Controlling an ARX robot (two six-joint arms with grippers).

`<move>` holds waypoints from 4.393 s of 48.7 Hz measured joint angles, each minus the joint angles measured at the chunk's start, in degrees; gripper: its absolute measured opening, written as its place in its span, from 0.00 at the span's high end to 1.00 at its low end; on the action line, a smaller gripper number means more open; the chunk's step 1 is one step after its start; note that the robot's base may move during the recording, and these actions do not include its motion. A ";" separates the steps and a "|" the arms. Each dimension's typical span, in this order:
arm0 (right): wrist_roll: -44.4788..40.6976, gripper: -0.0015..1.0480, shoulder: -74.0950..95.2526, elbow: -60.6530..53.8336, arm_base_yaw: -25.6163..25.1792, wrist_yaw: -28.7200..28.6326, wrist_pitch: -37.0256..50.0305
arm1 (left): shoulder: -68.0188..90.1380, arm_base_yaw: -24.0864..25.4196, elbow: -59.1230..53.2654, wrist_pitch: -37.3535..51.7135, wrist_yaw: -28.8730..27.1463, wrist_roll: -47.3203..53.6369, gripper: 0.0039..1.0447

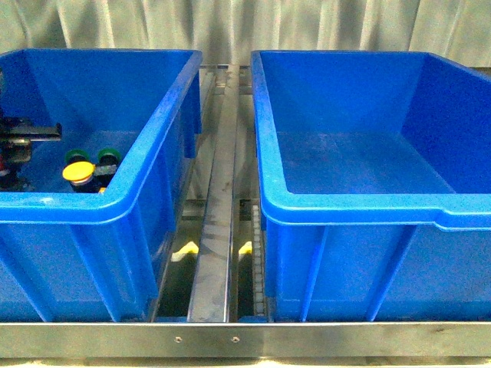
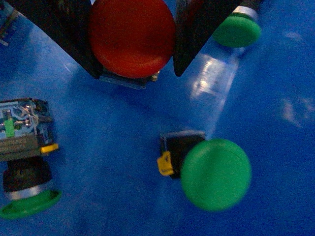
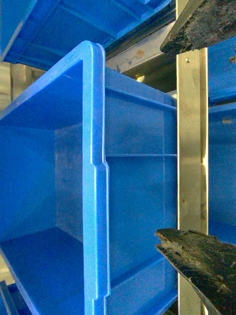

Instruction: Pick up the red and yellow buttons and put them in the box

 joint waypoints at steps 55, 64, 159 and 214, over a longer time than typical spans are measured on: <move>0.00 0.03 0.00 0.00 0.00 0.00 0.00 | -19.65 -7.52 -34.10 80.98 70.60 -45.86 0.68; 0.00 0.03 0.00 0.00 0.00 0.00 0.00 | -19.61 -13.27 -34.10 83.14 70.55 -47.43 0.68; 83.65 0.03 69.64 46.38 26.34 23.41 32.61 | -12.37 -29.79 -16.17 60.98 68.57 -28.00 0.68; 84.19 0.68 70.01 45.20 26.67 24.09 31.91 | -11.82 -31.69 -18.29 60.67 66.79 -25.53 0.68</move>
